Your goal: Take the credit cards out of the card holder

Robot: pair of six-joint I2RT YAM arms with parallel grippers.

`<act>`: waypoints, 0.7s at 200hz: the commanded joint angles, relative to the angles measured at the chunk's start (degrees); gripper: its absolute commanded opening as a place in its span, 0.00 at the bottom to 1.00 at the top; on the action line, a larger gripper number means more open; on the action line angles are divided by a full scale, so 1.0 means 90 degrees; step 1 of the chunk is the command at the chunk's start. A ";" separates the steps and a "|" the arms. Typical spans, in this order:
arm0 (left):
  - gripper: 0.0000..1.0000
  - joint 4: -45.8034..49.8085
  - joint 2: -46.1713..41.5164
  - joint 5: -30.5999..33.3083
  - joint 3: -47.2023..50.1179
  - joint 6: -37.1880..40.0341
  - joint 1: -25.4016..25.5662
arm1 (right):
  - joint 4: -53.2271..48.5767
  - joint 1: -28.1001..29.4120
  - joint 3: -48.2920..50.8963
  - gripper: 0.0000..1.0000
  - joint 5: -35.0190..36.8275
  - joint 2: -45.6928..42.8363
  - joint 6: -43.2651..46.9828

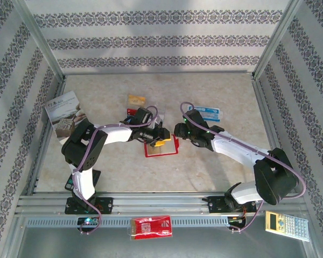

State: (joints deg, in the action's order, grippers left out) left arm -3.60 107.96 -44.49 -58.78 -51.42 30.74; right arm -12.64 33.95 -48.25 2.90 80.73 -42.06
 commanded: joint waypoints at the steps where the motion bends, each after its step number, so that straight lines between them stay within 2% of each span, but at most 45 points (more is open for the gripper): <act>1: 0.54 0.0175 -0.0466 0.0166 0.0140 0.0105 -0.0220 | 0.0509 0.0001 -0.0017 0.52 -0.0673 0.0191 0.0073; 41: 0.52 0.0654 -0.1071 0.0581 0.0637 0.0329 -0.0596 | 0.0836 0.0161 -0.0305 0.45 -0.1431 0.0650 0.0103; 68: 0.47 0.1213 -0.1354 0.1118 0.0867 0.0588 -0.0725 | 0.0890 0.0332 -0.0572 0.38 -0.1764 0.1169 0.0029; 96: 0.40 0.1562 -0.1328 0.1244 0.0873 0.0696 -0.0728 | 0.1138 0.0352 -0.0661 0.33 -0.2104 0.1630 -0.0161; 118: 0.38 0.1653 -0.1185 0.1153 0.0756 0.0750 -0.0718 | 0.1216 0.0341 -0.0736 0.30 -0.2432 0.1974 -0.0221; 140: 0.38 0.2126 -0.1037 0.1399 0.0526 0.0965 -0.0680 | 0.1229 0.0348 -0.0780 0.29 -0.2606 0.2207 -0.0275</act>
State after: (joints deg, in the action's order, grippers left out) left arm 9.13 97.14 -34.79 -51.62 -46.02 24.36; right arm -2.96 36.91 -53.65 -16.73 98.72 -43.40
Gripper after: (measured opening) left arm 0.383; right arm 0.293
